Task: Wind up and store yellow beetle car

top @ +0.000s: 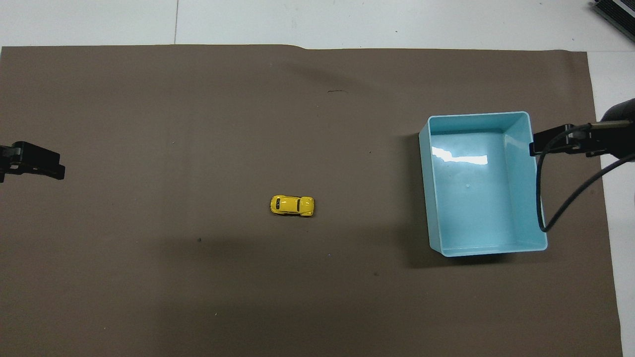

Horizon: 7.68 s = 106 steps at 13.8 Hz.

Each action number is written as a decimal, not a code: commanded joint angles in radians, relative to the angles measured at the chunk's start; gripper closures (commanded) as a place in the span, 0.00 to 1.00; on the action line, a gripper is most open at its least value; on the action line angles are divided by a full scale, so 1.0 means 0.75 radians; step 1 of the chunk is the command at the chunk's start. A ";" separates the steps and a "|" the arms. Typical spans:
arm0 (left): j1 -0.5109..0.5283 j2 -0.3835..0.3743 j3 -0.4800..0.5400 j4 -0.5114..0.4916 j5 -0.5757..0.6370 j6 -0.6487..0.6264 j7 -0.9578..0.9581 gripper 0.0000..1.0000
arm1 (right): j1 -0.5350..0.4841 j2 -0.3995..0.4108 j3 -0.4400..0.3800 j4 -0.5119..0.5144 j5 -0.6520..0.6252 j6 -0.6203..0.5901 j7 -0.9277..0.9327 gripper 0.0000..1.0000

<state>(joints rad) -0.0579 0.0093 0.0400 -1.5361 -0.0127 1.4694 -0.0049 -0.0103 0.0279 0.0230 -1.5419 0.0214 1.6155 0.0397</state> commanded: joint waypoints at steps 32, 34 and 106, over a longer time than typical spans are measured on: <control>-0.182 -0.055 -0.080 -0.065 0.025 -0.108 0.859 0.00 | -0.011 -0.007 0.008 0.006 0.014 -0.011 0.021 0.00; -0.217 -0.064 -0.080 -0.093 0.005 -0.019 0.876 0.00 | -0.011 -0.007 0.008 0.006 0.012 -0.011 0.021 0.00; -0.528 0.393 -0.078 -0.766 0.187 1.244 1.375 1.00 | -0.013 -0.007 0.008 0.006 0.012 -0.011 0.021 0.00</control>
<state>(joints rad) -0.5047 0.2537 -0.0269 -2.0983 0.1044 2.3537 0.9813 -0.0102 0.0279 0.0230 -1.5416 0.0215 1.6155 0.0397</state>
